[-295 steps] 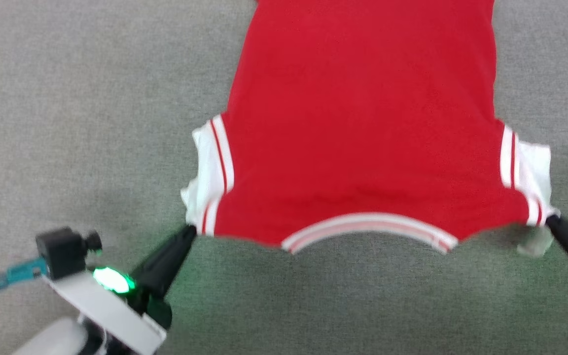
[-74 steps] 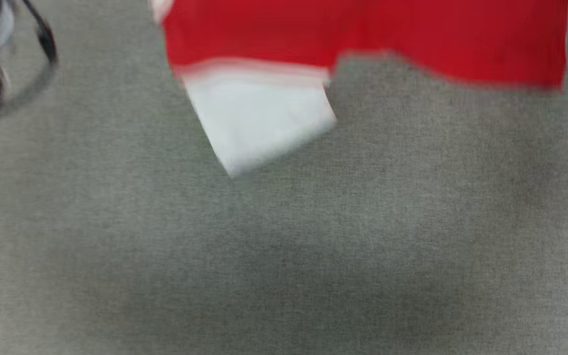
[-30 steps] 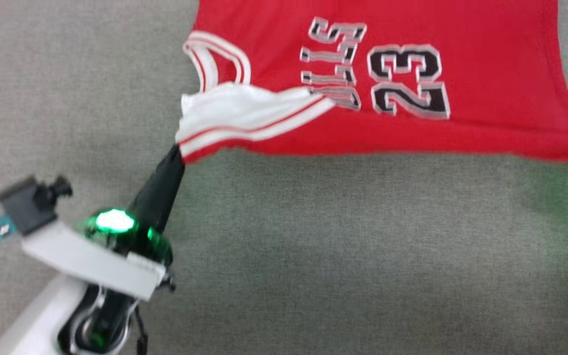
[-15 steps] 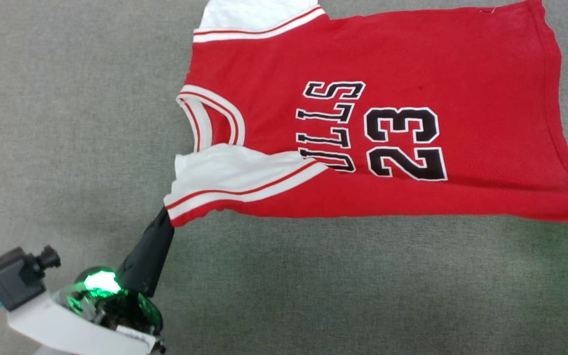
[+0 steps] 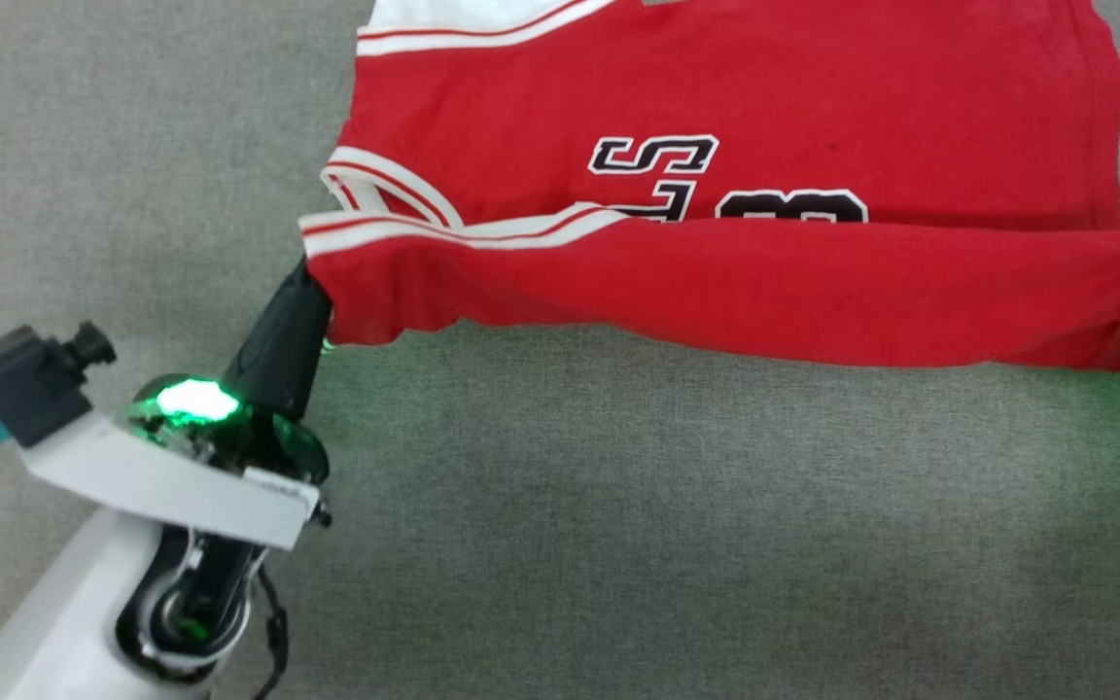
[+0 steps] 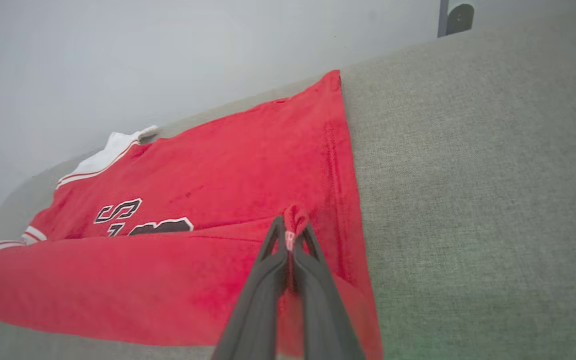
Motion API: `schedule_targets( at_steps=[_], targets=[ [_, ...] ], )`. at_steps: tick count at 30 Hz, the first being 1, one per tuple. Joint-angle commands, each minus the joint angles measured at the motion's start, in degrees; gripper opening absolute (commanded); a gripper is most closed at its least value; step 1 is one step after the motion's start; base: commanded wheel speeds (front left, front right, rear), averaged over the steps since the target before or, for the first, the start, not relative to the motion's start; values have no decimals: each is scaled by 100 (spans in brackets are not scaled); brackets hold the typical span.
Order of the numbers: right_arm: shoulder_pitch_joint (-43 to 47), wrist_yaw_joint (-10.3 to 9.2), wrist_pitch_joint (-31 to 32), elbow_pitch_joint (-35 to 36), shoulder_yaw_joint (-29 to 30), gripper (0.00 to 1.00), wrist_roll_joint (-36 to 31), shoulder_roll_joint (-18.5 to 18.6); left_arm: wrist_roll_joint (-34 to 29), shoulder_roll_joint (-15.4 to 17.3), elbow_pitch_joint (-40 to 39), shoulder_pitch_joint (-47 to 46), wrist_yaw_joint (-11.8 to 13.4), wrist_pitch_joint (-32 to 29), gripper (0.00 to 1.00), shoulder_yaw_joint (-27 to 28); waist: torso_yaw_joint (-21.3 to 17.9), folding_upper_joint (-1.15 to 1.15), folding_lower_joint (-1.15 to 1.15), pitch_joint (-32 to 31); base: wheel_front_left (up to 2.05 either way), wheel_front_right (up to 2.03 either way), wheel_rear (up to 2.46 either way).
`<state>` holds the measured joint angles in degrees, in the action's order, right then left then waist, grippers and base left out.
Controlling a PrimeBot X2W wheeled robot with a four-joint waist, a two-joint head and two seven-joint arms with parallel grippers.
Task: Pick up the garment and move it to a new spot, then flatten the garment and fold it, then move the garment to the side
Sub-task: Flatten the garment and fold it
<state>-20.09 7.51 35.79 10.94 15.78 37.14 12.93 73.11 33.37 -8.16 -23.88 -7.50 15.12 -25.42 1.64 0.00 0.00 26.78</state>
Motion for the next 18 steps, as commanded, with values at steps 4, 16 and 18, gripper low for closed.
schedule_targets(
  at_steps=[4, 16, 18],
  targets=[
    [-205, -5, -159, -412, -64, 0, -115, 44, -316, -139, 571, -198, 6, 0, 0, -14, -10, 0, 0, 182, 0, 0, 0],
    [-519, -7, -852, -1462, -523, 0, -238, 262, -1127, -317, 2443, -601, 11, -12, 0, -436, -60, 0, 0, 488, 0, 0, 0],
    [-557, -8, -922, -1567, -588, 0, -233, 299, -1431, -190, 2806, -673, 16, -24, 0, -580, -72, 0, 0, 483, 0, 0, 0]
  ],
)
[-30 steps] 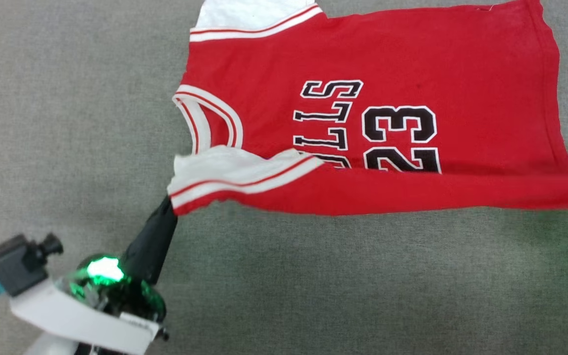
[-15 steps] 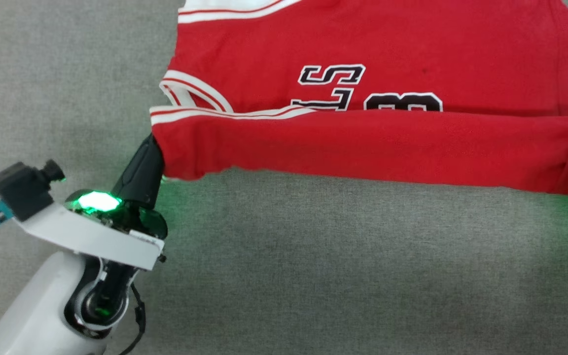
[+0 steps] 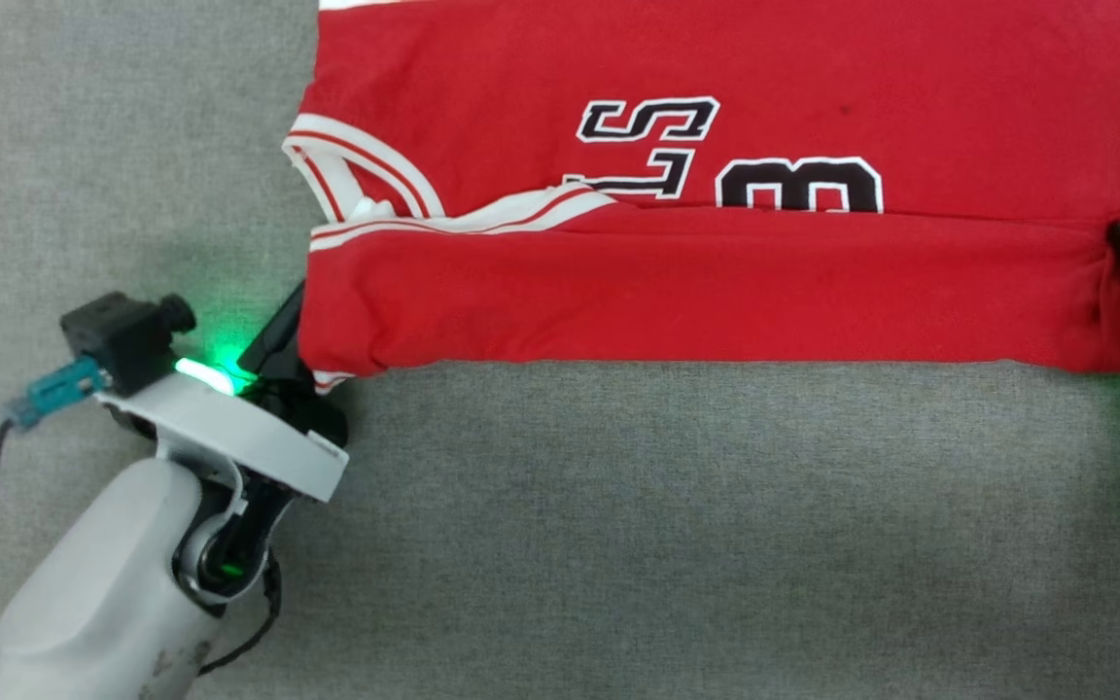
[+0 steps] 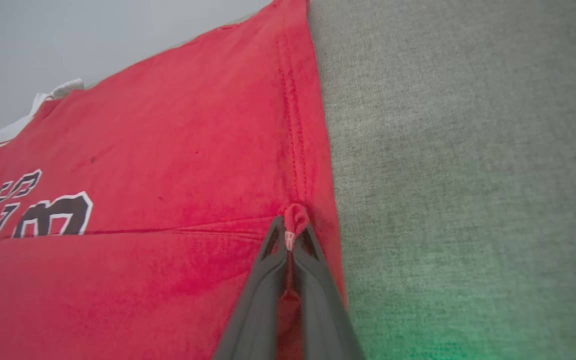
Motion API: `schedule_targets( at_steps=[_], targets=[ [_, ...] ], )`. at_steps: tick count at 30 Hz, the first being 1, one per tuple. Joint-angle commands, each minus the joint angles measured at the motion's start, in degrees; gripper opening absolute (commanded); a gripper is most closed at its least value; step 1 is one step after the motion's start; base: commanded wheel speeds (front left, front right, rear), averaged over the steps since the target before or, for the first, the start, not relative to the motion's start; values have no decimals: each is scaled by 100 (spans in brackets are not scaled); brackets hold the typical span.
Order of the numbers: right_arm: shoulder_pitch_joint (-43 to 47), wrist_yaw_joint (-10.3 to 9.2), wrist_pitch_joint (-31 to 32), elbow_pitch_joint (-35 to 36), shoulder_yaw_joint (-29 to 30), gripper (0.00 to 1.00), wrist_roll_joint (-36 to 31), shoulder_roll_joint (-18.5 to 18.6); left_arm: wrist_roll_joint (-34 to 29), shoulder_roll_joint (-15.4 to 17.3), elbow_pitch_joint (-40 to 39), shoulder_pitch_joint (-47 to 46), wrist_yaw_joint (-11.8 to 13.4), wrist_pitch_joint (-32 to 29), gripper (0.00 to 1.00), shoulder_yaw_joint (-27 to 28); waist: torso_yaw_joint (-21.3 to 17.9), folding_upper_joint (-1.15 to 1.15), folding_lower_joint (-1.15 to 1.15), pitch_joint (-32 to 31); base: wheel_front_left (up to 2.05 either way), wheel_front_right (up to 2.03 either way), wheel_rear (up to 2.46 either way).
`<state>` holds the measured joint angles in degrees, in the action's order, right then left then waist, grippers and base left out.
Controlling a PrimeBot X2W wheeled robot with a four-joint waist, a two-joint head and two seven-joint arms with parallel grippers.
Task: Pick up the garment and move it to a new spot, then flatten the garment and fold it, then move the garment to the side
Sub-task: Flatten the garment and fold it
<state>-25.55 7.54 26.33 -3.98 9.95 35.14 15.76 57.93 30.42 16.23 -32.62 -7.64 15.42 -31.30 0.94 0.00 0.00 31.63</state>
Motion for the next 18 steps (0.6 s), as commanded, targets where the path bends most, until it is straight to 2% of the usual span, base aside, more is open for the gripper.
schedule_targets(
  at_steps=[1, 3, 4, 5, 6, 7, 8, 9, 10, 14, 18],
  targets=[
    [-24, -11, -26, -109, -29, 0, -23, 25, -1, 103, 494, 169, 31, -55, 0, -37, -7, 0, 0, -13, 0, 0, 0],
    [-35, -11, -112, -165, -105, 0, -18, 36, 1, 6, 553, 85, 31, -59, 0, -42, -11, 0, 0, -61, 0, 0, 0],
    [-29, -10, -162, -187, -150, 0, -11, 46, 7, 4, 555, 52, 31, -59, 19, -71, -9, 0, 0, -95, 0, 0, 0],
    [-26, -10, -216, -195, -193, 0, 7, 52, -49, 60, 573, 19, 31, -59, 48, -104, -5, 0, 0, -134, 0, 0, 0],
    [-19, -9, -270, -207, -235, 7, 14, 65, -113, 131, 610, -16, 31, -53, 84, -126, -3, 0, 0, -178, 0, 0, 0],
    [-4, -9, -324, -217, -278, 27, 0, 89, -146, 212, 655, -50, 31, -52, 100, -153, -1, 0, 0, -228, 0, 0, 0],
    [15, -9, -377, -232, -317, 40, -27, 115, -170, 287, 684, -88, 33, -76, 100, -206, 4, 0, 0, -285, 0, 0, 0],
    [37, -9, -424, -245, -366, 58, -47, 136, -177, 342, 662, -135, 36, -145, 100, -270, 9, 0, 0, -347, 0, 0, 0],
    [48, -9, -466, -253, -415, 100, -45, 145, -171, 394, 616, -209, 26, -223, 100, -319, 15, 0, 0, -408, 0, 0, 0],
    [134, -8, -610, -283, -523, 100, -34, 168, -288, 903, 409, -540, 24, -641, 100, -436, 46, 0, 0, -654, 0, 0, 0],
    [187, -8, -734, -323, -521, 100, 7, 164, -397, 1381, 64, -812, 134, -1517, 100, -587, 93, 0, 0, -865, 0, 0, 0]
  ],
)
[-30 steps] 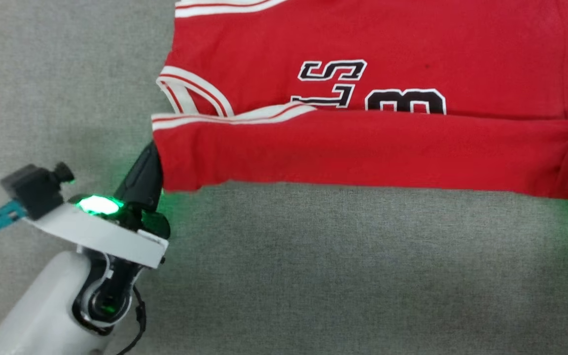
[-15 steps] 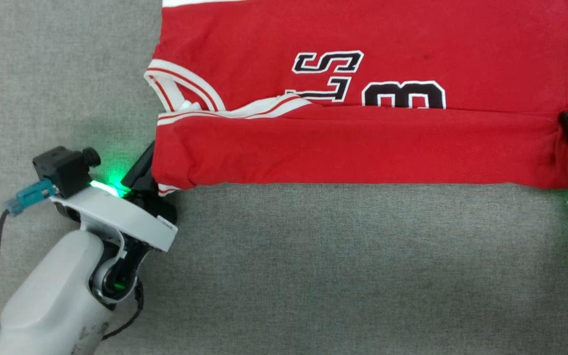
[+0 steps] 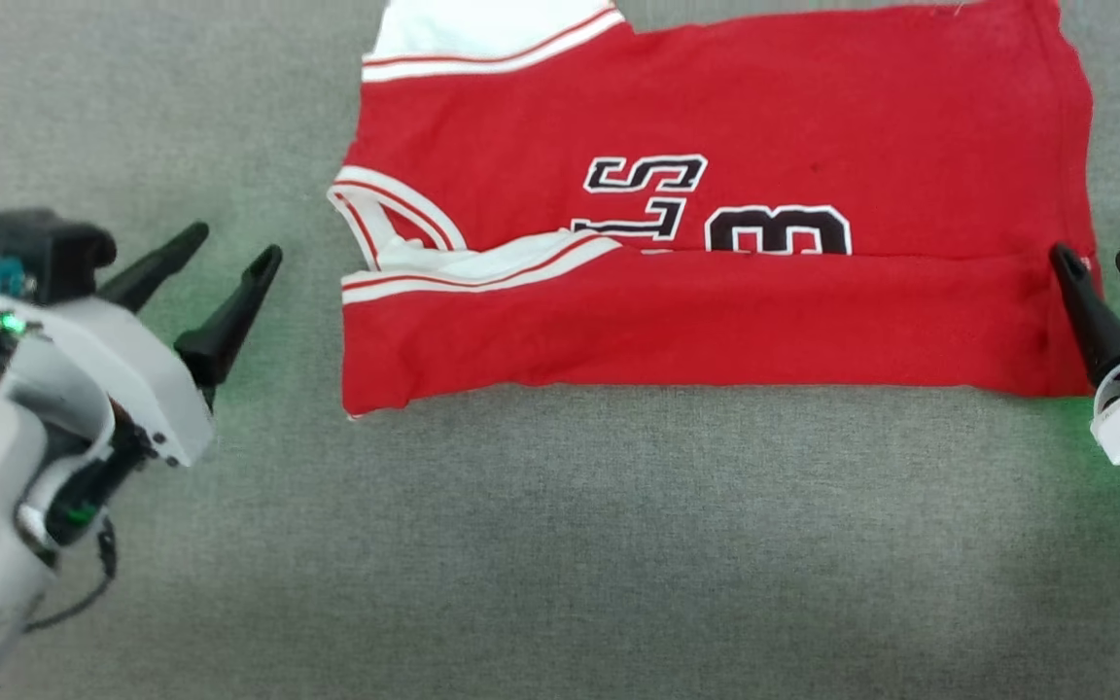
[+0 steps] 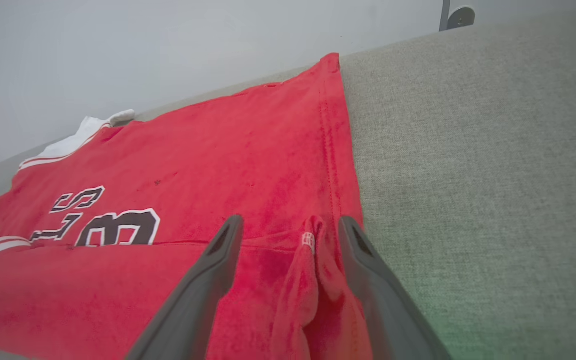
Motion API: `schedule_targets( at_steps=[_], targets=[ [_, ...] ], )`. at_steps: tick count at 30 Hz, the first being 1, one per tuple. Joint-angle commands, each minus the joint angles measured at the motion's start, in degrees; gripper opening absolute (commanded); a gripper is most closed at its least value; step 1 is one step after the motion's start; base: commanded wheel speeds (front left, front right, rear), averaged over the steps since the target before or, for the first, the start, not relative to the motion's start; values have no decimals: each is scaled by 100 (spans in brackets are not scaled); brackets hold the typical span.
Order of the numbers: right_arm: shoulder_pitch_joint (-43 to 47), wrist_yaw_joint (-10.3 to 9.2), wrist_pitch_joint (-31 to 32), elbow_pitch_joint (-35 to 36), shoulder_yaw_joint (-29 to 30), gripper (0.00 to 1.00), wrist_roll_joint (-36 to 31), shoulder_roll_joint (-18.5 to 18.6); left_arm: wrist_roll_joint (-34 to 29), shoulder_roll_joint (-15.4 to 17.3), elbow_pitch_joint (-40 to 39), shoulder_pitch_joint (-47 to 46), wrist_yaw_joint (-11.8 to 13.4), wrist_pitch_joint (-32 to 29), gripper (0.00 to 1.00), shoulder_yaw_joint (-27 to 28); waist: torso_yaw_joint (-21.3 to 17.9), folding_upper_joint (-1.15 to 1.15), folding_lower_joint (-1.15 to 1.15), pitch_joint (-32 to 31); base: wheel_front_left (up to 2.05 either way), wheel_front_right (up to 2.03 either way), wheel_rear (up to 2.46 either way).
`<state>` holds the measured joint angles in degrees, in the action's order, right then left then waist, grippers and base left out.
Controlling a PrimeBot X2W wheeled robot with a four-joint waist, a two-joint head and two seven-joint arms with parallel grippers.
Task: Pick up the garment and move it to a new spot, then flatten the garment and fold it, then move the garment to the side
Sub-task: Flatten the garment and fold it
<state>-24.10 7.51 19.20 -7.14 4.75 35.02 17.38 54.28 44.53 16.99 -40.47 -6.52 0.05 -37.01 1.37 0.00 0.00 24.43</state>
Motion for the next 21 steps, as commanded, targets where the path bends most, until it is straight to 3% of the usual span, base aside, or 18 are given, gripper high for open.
schedule_targets(
  at_steps=[1, 5, 13, 17, 21],
  targets=[
    [41, -5, -47, -9, 6, 100, 23, 1, -61, 97, -148, -137, 60, -206, 100, -35, 57, 0, 0, -184, 0, 0, 0],
    [59, -5, -120, -39, -8, 100, 68, -3, 310, 292, -727, -384, 280, -1126, 100, 8, 46, 0, 0, -293, 0, 0, 0],
    [-40, -5, -196, 3, -56, 100, 146, -63, 1681, 613, -2054, -394, 862, -3892, 100, -428, -97, 0, 0, -272, 0, 0, 0],
    [-105, -5, -237, -5, -160, 100, 181, -95, 1784, 558, -1993, -320, 1160, -4174, 100, -539, -270, 0, 0, -169, 0, 0, 0],
    [-167, -5, -268, -6, -176, 100, 197, -76, 1983, 392, -1552, -187, 1038, -4090, 100, -519, -456, 0, 0, -63, 0, 0, 0]
  ],
)
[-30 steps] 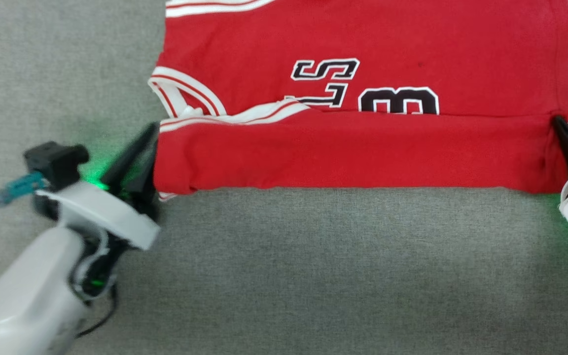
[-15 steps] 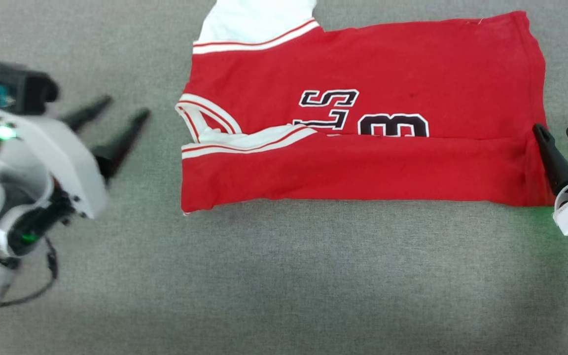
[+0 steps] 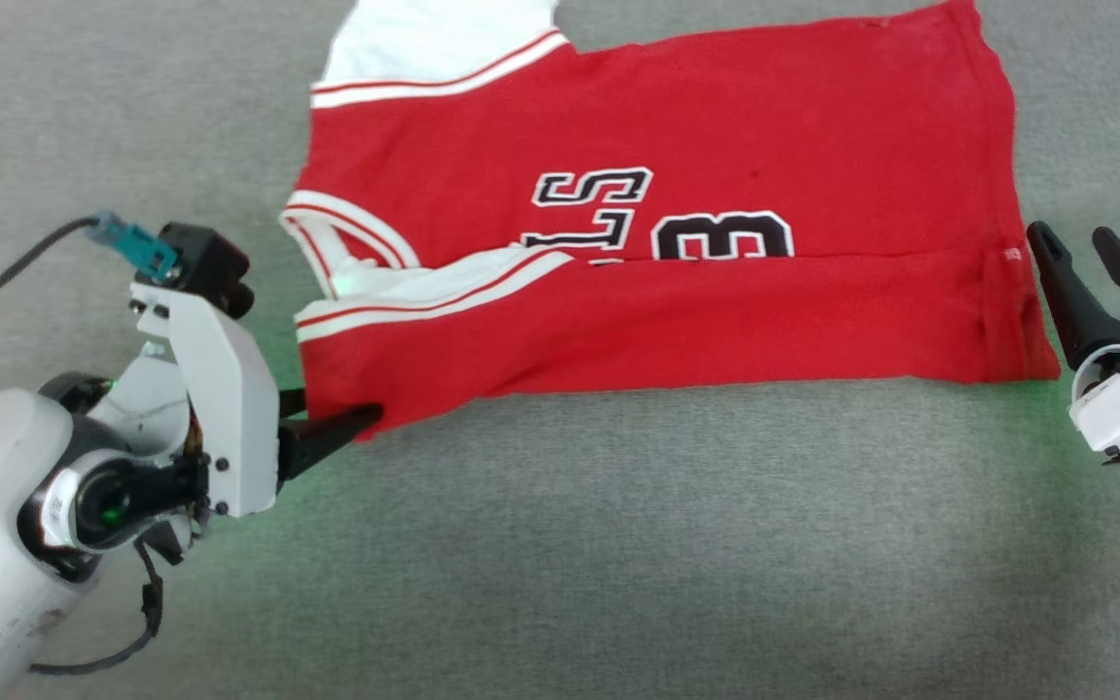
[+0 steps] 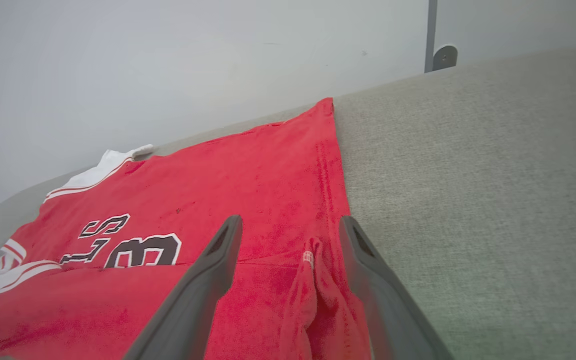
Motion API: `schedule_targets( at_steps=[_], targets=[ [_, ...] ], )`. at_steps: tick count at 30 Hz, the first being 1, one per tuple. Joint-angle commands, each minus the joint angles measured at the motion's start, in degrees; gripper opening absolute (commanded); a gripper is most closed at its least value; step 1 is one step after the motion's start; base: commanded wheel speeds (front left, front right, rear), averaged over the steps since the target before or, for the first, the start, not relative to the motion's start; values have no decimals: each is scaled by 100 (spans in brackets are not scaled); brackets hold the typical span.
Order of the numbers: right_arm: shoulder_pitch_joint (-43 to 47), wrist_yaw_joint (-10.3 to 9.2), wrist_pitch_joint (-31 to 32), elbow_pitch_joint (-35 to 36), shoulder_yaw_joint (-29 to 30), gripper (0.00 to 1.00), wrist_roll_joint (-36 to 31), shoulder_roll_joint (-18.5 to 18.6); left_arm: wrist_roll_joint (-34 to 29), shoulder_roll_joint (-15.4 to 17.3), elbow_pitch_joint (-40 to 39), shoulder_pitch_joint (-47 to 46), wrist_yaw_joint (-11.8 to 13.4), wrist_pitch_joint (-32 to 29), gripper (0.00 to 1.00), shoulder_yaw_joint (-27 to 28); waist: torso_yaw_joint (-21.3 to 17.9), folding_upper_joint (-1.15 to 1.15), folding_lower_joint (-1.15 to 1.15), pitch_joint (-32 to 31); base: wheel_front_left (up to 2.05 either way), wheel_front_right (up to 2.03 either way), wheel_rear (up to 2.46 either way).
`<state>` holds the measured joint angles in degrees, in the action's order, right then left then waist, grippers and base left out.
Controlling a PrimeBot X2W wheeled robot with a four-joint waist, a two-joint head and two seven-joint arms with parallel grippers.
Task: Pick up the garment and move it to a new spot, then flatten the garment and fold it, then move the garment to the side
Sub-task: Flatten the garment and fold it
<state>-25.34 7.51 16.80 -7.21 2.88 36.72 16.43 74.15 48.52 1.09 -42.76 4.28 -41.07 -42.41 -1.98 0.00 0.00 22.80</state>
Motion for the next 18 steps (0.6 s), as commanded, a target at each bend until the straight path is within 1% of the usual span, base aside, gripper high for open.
schedule_targets(
  at_steps=[1, 10, 11, 12, 14, 16, 18],
  targets=[
    [-67, -5, -36, 6, 30, 100, 37, 21, 20, -44, 174, 61, -81, 38, 100, 9, -159, 0, 0, 126, 0, 0, 0],
    [-61, -5, 73, 174, 59, 100, 44, 77, 122, -537, 1285, 72, -349, 197, 100, -101, -407, 0, 0, 289, 0, 0, 0],
    [-51, -5, 90, 202, 64, 100, 36, 85, 130, -590, 1365, 70, -389, 197, 81, -121, -417, 0, 0, 295, 0, 0, 0],
    [-42, -5, 129, 227, 65, 100, 15, 104, 139, -631, 1426, 72, -423, 196, 49, -134, -424, 0, 0, 300, 0, 0, 0],
    [-22, -5, 221, 287, 30, 100, -17, 147, 138, -703, 1527, 57, -478, 184, 1, -171, -430, 0, 0, 305, 0, 0, 0],
    [1, -5, 408, 324, -52, 100, -59, 225, 145, -765, 1578, 44, -549, 174, 0, -192, -425, 0, 0, 305, 0, 0, 0],
    [18, -5, 735, 377, -221, 100, -97, 363, 135, -777, 1601, 22, -613, 180, 0, -200, -413, 0, 0, 305, 0, 0, 0]
  ],
)
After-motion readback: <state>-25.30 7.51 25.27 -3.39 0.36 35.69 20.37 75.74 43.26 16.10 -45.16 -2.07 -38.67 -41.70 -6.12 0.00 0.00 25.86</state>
